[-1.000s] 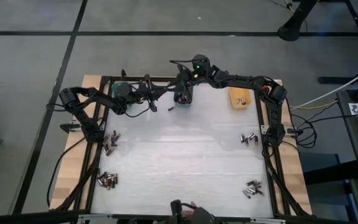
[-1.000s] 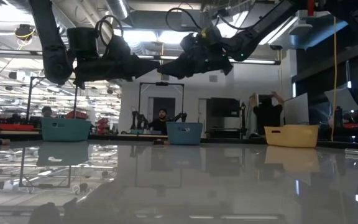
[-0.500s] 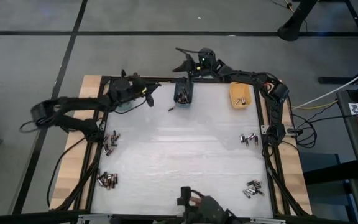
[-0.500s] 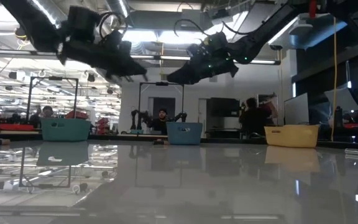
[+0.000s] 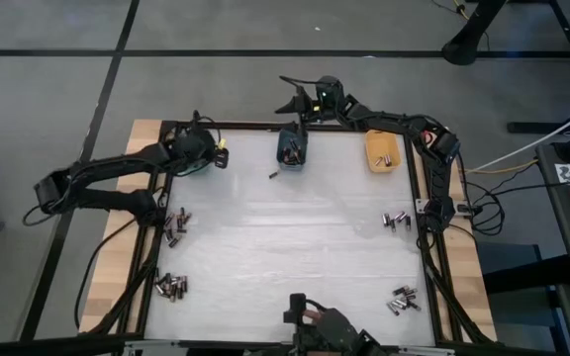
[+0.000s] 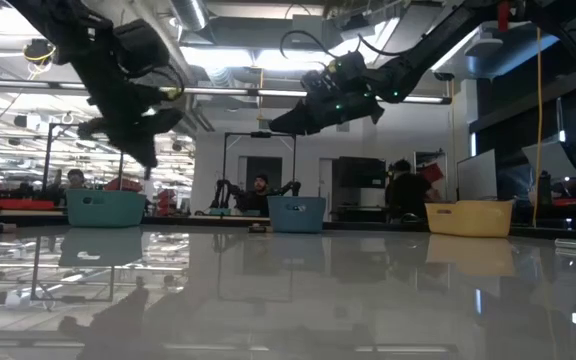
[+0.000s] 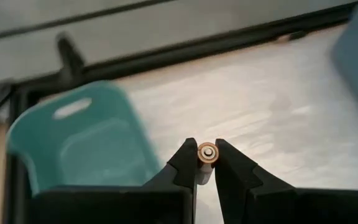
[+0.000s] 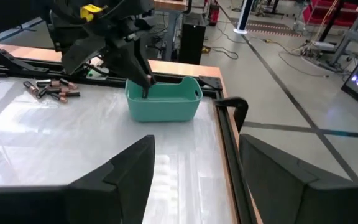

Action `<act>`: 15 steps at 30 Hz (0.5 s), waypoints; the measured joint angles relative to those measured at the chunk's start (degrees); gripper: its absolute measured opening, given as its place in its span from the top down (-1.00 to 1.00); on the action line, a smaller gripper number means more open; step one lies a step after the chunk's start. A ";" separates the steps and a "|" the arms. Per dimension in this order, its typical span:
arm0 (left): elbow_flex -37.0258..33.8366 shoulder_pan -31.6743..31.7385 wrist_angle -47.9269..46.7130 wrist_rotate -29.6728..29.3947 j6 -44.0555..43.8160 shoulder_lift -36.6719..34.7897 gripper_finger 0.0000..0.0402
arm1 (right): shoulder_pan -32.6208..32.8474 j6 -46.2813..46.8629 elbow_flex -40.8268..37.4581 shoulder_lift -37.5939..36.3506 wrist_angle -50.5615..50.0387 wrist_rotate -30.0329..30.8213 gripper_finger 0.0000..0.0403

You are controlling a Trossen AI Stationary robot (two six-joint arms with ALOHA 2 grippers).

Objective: Sort batteries
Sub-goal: Put the brown battery into the green bin

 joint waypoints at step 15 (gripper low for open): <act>0.00 3.39 -12.28 -3.34 -6.65 0.00 0.74 | 0.00 -1.44 0.00 -0.02 -2.40 0.09 -0.16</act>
